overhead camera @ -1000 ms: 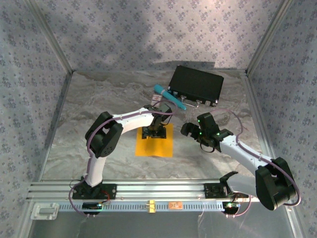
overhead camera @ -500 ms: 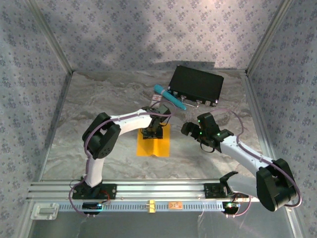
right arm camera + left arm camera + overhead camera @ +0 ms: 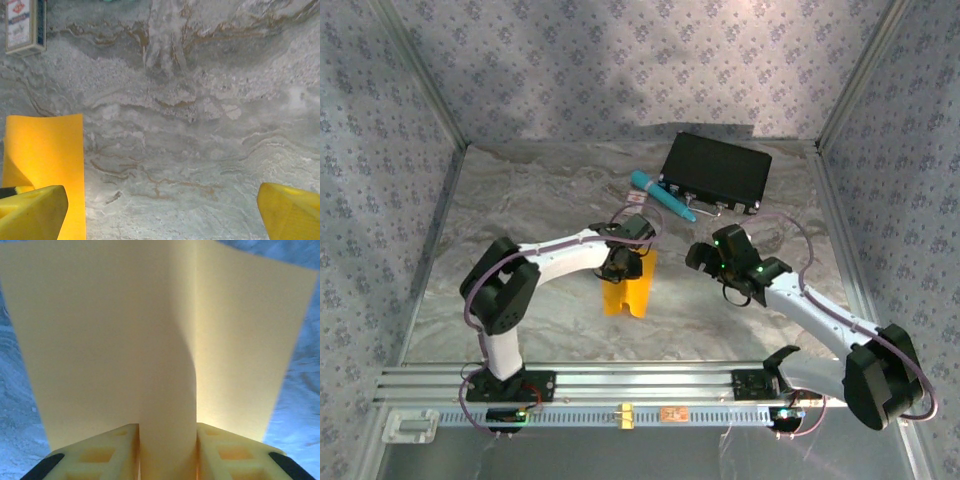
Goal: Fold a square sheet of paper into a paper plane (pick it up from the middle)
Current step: First fold the square sheet of paper in half at the center of the table.
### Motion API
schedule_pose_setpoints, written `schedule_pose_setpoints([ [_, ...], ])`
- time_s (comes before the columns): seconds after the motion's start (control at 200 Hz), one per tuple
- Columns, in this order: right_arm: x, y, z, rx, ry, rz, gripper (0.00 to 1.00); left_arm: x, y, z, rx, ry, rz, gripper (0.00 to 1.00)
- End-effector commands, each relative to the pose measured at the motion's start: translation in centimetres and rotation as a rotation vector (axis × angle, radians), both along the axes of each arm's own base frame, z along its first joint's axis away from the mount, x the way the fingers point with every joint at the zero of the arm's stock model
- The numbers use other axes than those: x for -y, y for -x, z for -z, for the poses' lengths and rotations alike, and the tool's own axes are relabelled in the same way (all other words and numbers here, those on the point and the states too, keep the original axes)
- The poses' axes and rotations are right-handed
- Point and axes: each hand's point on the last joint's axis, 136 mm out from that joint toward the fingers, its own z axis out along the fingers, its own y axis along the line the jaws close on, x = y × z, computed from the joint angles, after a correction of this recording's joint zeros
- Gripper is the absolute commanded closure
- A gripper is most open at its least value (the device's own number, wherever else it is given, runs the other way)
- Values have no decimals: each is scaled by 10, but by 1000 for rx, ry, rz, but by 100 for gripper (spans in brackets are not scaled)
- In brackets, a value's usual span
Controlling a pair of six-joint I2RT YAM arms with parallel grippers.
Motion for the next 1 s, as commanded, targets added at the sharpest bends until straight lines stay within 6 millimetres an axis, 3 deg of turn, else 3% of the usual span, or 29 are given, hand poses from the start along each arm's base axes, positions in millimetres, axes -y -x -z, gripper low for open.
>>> schedule_pose_setpoints([
  [0.0, 18, -2, -9, 9, 65, 75, 1, 8, -8, -29, 91, 80, 10, 68],
  [0.215, 23, -12, -21, 48, 91, 34, 1, 41, -9, -79, 156, 374, 70, 66],
  [0.285, 7, -11, -21, 25, -24, -95, 1, 49, -10, -89, 140, 490, 73, 65],
  [0.34, 9, -13, -16, -21, -127, -71, 1, 55, -11, -95, 125, 574, 72, 65],
  [0.405, 12, -14, -8, -75, -249, -26, 2, 58, -12, -93, 97, 649, 54, 64],
  [0.515, 2, -21, -10, -42, -385, -44, 4, 69, -10, -86, 47, 753, 47, 64],
  [0.994, -12, -19, -17, 16, -409, -104, 4, 86, -6, -34, -73, 783, -25, 63],
])
